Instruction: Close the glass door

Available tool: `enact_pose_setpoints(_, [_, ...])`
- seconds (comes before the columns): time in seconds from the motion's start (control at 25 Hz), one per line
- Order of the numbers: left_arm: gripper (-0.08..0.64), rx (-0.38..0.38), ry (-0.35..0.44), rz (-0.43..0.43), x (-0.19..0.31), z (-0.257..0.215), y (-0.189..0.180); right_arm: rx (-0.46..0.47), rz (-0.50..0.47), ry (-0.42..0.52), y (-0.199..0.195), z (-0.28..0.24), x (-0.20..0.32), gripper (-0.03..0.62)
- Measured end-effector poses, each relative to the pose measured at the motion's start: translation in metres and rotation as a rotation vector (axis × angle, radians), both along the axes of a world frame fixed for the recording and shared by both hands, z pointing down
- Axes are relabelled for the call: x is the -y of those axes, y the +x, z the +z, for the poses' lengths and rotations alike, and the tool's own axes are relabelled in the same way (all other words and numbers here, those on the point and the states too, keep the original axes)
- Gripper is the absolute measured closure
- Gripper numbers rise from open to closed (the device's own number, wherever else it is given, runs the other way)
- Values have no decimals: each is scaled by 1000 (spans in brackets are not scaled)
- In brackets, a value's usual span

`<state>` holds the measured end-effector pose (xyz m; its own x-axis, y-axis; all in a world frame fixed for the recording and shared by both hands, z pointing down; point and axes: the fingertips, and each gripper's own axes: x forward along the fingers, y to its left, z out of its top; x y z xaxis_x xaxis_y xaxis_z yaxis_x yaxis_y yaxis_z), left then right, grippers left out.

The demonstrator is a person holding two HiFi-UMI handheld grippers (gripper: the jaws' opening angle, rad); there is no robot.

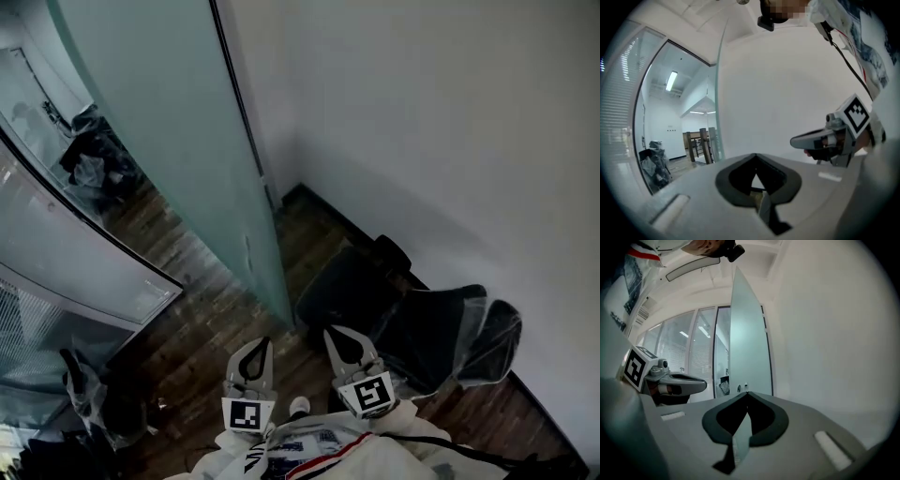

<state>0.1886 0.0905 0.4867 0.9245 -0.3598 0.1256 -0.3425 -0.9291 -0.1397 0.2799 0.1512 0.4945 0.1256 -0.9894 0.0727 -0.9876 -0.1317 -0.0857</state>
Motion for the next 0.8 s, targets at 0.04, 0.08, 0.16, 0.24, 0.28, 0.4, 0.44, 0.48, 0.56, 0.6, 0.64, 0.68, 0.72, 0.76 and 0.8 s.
enact_pose_setpoints(0.04, [561, -6, 5, -33, 5, -3, 3, 0, -35, 5, 6, -1, 10, 586])
enact_pose_setpoints(0.08, [561, -10, 13, -65, 10, -5, 5, 1, -69, 8, 10, -2, 20, 586])
enact_pose_setpoints(0.16, [561, -7, 33, -126, 21, -9, 4, 3, -142, 11, 11, -3, 39, 586])
enact_pose_setpoints(0.24, [561, 2, 39, -199, 32, -10, -4, 1, -213, 8, 9, -2, 57, 586])
enact_pose_setpoints(0.28, [561, 2, 34, -243, 38, -9, -10, -2, -246, 7, 8, 1, 65, 586])
enact_pose_setpoints(0.4, [561, 10, 29, -371, 49, -8, -31, 9, -343, 10, 0, 5, 88, 586])
enact_pose_setpoints(0.44, [561, 8, 29, -410, 52, -8, -37, 12, -371, 11, -2, 6, 95, 586])
enact_pose_setpoints(0.48, [561, 7, 29, -447, 55, -8, -42, 12, -398, 9, -4, 10, 101, 586])
enact_pose_setpoints(0.56, [561, 16, 23, -517, 58, -8, -54, 14, -454, 2, -9, 14, 112, 586])
enact_pose_setpoints(0.6, [561, 21, 21, -549, 59, -7, -60, 16, -482, -2, -13, 16, 118, 586])
enact_pose_setpoints(0.64, [561, 23, 21, -578, 60, -7, -65, 19, -508, -5, -16, 16, 123, 586])
enact_pose_setpoints(0.68, [561, 22, 23, -604, 60, -7, -69, 22, -530, -6, -18, 16, 129, 586])
enact_pose_setpoints(0.72, [561, 20, 24, -627, 60, -8, -73, 26, -548, -9, -19, 15, 134, 586])
enact_pose_setpoints(0.76, [561, 19, 25, -650, 59, -8, -76, 31, -566, -18, -19, 17, 139, 585])
enact_pose_setpoints(0.8, [561, 16, 26, -673, 58, -9, -79, 33, -586, -38, -18, 22, 146, 584])
